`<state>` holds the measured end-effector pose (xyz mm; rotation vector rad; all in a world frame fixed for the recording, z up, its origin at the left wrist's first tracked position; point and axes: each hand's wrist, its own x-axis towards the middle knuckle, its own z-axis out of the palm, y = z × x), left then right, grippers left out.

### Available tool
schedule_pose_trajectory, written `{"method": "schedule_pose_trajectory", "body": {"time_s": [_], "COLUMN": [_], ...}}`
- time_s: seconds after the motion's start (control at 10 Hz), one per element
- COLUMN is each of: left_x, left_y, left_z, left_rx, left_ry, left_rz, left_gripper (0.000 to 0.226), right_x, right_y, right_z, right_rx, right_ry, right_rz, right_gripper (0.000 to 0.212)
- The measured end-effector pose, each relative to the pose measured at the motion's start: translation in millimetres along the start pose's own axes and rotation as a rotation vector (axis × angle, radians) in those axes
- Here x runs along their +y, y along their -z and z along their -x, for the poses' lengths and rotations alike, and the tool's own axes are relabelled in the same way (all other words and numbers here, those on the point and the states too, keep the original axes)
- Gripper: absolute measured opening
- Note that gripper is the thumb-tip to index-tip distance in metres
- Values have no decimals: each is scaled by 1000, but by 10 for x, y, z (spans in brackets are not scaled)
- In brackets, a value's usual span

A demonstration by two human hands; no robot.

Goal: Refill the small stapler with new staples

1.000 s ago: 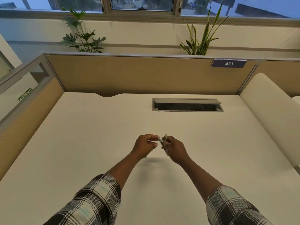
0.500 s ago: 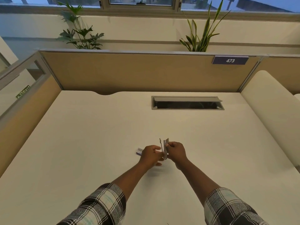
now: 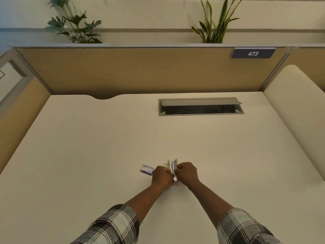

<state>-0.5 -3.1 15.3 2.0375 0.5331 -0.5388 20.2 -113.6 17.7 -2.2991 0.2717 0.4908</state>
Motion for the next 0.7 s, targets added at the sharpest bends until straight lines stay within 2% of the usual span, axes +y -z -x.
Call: {"method": "schedule_pose_trajectory", "body": {"time_s": [0.4,0.6,0.7], "left_x": [114,87,80], "left_y": [-7,9,64], "left_z": [-188,-145,-104], "left_rx": [62,58,146], "left_ry": [-69,-92,-96], "left_rz": [-219,-239,-224], "left_gripper": [15,15,27], "right_x": [-20,-17,-5], "right_y": [-28,38,136], "right_z": [-114,-97,-85], "right_rx": [48,28,30], "right_ry": [-24,0,-22], "right_rz": [-12,-4,61], "right_gripper": [39,27,25]}}
